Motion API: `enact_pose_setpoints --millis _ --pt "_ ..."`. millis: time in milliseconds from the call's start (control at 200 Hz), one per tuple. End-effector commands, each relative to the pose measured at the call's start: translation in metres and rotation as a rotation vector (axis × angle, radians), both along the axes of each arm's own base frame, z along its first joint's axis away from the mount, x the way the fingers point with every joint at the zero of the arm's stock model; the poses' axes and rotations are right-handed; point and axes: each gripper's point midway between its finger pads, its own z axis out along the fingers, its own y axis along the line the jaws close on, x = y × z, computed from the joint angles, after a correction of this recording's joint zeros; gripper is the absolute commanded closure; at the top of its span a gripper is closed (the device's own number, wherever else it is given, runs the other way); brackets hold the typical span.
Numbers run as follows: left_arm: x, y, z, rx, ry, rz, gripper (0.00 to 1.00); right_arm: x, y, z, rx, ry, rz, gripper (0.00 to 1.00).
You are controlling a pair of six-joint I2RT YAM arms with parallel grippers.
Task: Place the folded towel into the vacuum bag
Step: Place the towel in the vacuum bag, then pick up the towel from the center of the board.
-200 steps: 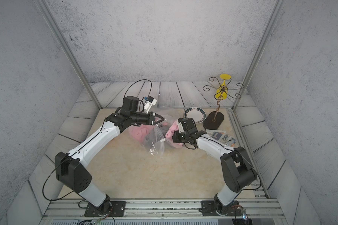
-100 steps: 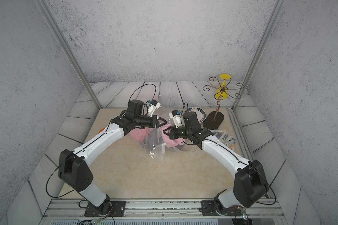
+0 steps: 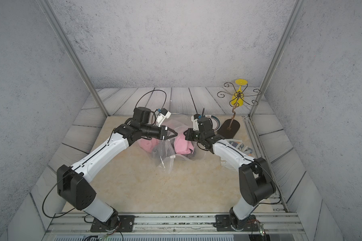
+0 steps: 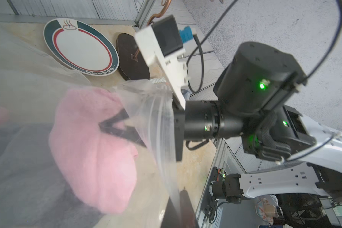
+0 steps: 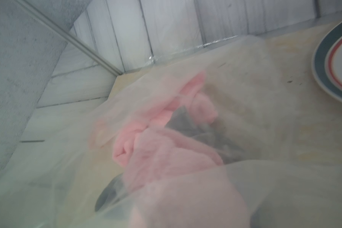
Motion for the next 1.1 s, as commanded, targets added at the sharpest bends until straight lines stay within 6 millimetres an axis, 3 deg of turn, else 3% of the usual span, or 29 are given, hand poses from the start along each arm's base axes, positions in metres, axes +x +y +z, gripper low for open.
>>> enact_pose_setpoints --millis 0,55,160,390,505,576,666,731,831,956,1096 --pt "-0.018 0.005 0.003 -0.011 -0.013 -0.048 1.0 0.024 -0.003 0.026 0.046 -0.074 -0.07 0.57" --pt "-0.012 0.003 -0.005 -0.007 0.003 -0.02 1.0 0.018 0.001 0.024 0.054 -0.053 -0.037 0.43" --pt "0.006 0.0 -0.017 -0.013 0.035 0.051 1.0 0.002 -0.008 0.025 0.046 -0.041 -0.045 0.32" --pt "0.05 -0.003 -0.053 0.047 0.1 0.218 1.0 -0.044 -0.054 0.044 -0.051 -0.051 -0.145 0.26" --pt "0.057 -0.005 -0.071 0.071 0.137 0.238 1.0 -0.059 -0.083 0.049 -0.097 -0.037 -0.218 0.24" --pt "0.057 -0.007 -0.078 0.078 0.148 0.233 1.0 -0.062 -0.113 0.045 -0.146 -0.001 -0.319 0.23" --pt "0.053 -0.008 -0.08 0.083 0.15 0.226 1.0 -0.062 -0.172 0.03 -0.23 0.092 -0.542 0.19" --pt "0.052 -0.007 -0.08 0.084 0.146 0.226 1.0 -0.064 -0.215 0.008 -0.289 0.2 -0.685 0.18" --pt "0.049 -0.007 -0.078 0.08 0.141 0.225 1.0 -0.069 -0.264 -0.026 -0.381 0.345 -0.811 0.17" --pt "0.047 -0.005 -0.075 0.077 0.133 0.221 1.0 -0.075 -0.301 -0.054 -0.479 0.443 -0.902 0.17" --pt "0.045 -0.006 -0.073 0.068 0.131 0.214 1.0 -0.084 -0.323 -0.078 -0.502 0.529 -0.967 0.16"
